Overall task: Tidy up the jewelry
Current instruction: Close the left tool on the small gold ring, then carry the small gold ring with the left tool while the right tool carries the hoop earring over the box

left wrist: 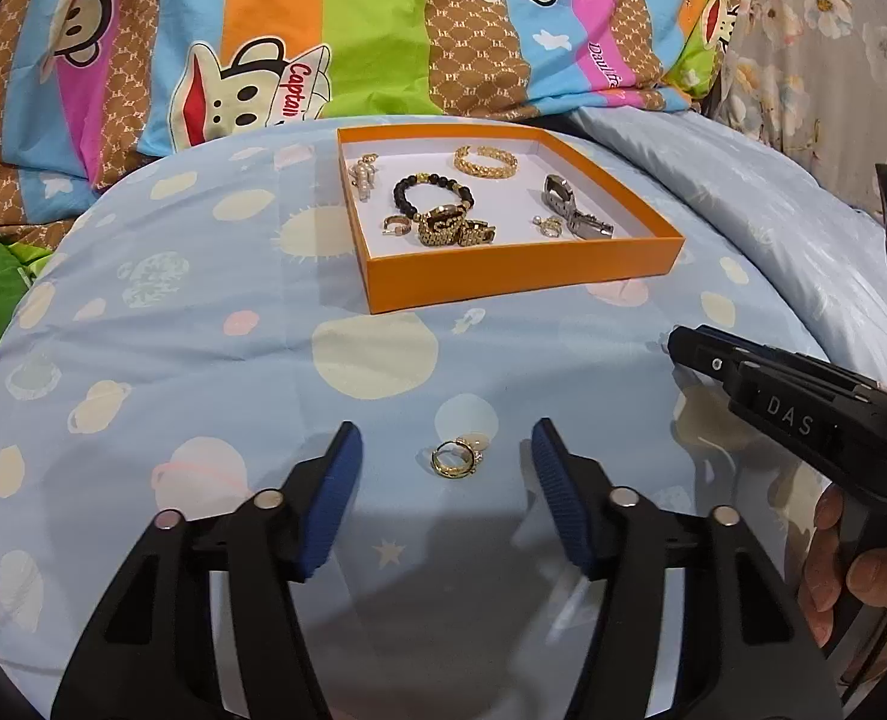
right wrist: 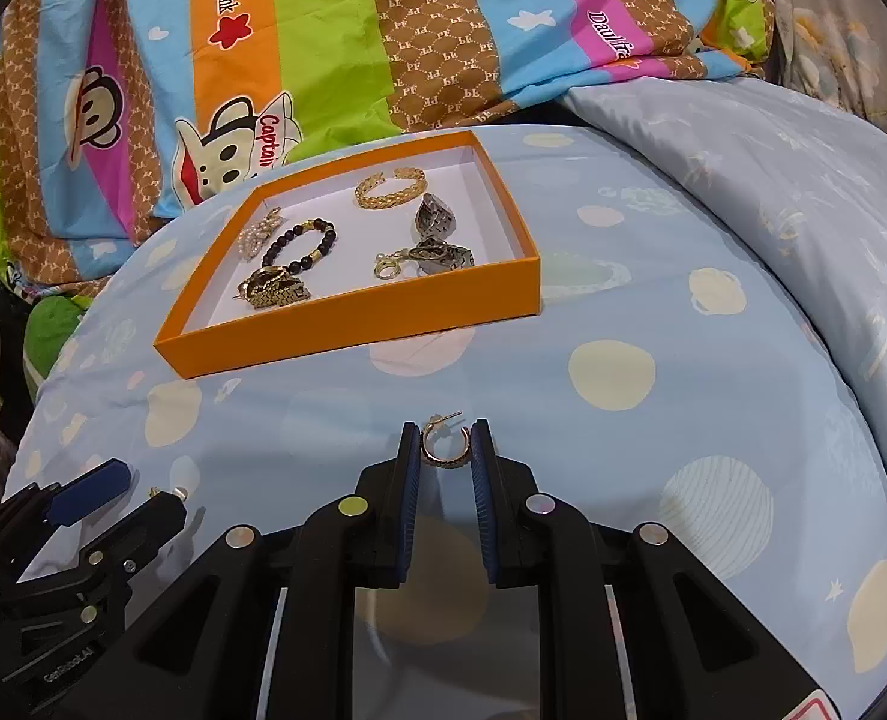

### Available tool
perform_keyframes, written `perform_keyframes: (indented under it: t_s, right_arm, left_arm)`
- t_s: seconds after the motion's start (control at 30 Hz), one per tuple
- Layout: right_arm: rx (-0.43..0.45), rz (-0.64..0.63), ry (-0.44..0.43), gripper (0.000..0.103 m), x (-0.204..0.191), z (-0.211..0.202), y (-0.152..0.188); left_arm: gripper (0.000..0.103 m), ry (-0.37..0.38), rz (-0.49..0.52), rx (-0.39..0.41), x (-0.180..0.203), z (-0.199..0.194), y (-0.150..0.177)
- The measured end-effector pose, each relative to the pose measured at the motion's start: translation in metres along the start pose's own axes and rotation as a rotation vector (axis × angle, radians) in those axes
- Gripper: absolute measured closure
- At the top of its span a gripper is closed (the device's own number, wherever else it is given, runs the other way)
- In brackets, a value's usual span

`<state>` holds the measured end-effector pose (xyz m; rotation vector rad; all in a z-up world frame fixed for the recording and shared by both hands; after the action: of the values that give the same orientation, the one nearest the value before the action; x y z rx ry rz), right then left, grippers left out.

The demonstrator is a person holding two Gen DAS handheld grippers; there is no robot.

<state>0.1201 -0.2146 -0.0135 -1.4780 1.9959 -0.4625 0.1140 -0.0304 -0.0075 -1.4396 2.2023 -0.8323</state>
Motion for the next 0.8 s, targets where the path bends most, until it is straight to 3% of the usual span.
perform_keyframes:
  t_s: [0.1, 0.27, 0.8]
  right_arm:
    - [-0.003, 0.003, -0.001, 0.087, 0.0005, 0.0003, 0.0004]
    - [-0.004, 0.003, 0.000, 0.087, -0.0005, 0.0004, 0.0004]
    - [0.009, 0.005, -0.006, 0.087, -0.0013, -0.0014, 0.0002]
  left_arm:
    - [0.073, 0.010, 0.000, -0.023, -0.0002, 0.0045, 0.0006]
    - [0.089, 0.023, 0.015, -0.023, 0.0022, 0.0045, 0.0010]
    - [0.089, 0.026, -0.003, 0.009, -0.0006, -0.0011, -0.0003]
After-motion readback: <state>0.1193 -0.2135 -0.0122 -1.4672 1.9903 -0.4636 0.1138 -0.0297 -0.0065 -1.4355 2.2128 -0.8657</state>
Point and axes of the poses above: each gripper's, at about its wrist camera, not at the fingertips, and z roughly the way its jaws point, x to its right, y to its underside, the point moved 1 cm from there along z, roughly the way its jaws point, and after that the axes turned 8 degrees about z, right-handed, at the moved point
